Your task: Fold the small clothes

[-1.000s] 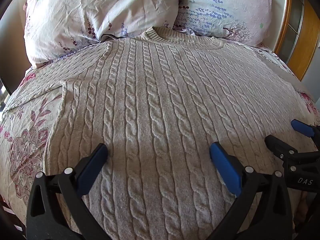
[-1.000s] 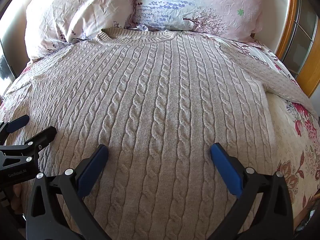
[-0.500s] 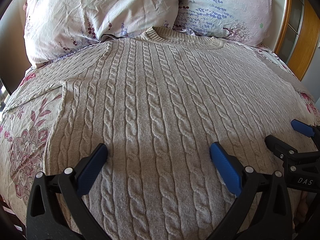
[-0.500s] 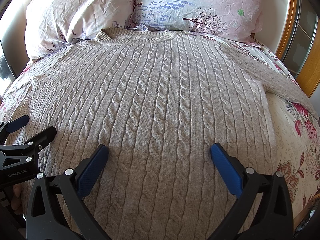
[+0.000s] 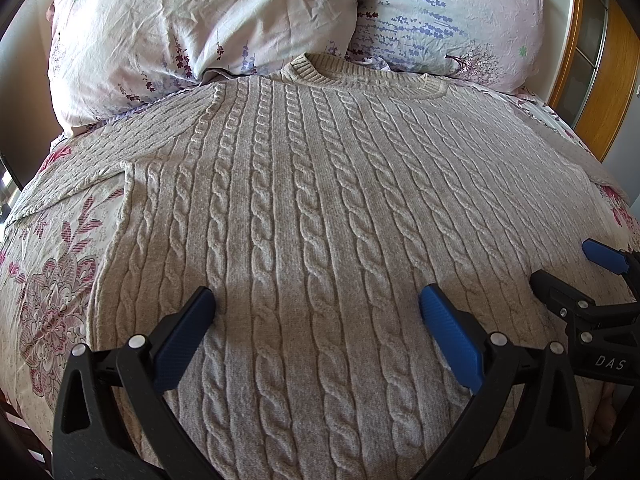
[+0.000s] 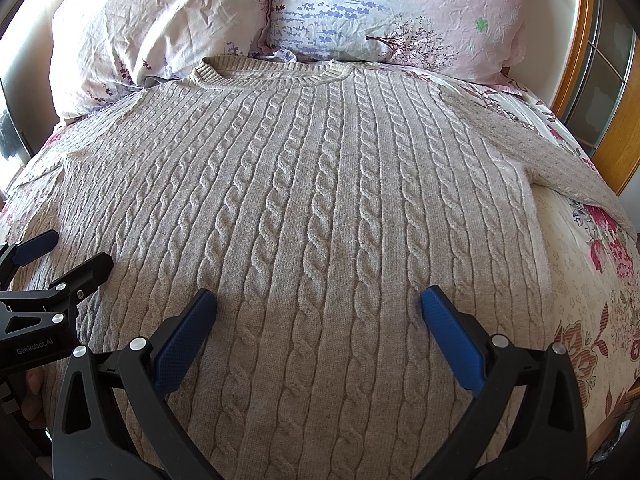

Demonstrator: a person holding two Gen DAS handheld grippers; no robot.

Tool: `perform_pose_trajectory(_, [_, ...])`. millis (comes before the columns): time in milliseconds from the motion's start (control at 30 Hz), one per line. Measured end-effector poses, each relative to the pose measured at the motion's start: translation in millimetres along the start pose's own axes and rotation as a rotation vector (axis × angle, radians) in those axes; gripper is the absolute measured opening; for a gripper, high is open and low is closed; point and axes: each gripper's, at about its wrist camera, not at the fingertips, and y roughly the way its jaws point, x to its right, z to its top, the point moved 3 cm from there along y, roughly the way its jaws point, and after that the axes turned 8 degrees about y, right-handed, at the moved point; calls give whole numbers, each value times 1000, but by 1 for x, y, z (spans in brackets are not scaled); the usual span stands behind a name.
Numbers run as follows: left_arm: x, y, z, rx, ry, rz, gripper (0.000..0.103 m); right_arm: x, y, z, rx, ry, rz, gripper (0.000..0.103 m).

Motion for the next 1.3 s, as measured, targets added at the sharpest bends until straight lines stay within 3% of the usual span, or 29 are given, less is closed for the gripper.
perform_pose_trajectory(1300, [0, 0, 0, -3, 1, 0, 101, -1, 4, 2, -21, -46, 25, 102])
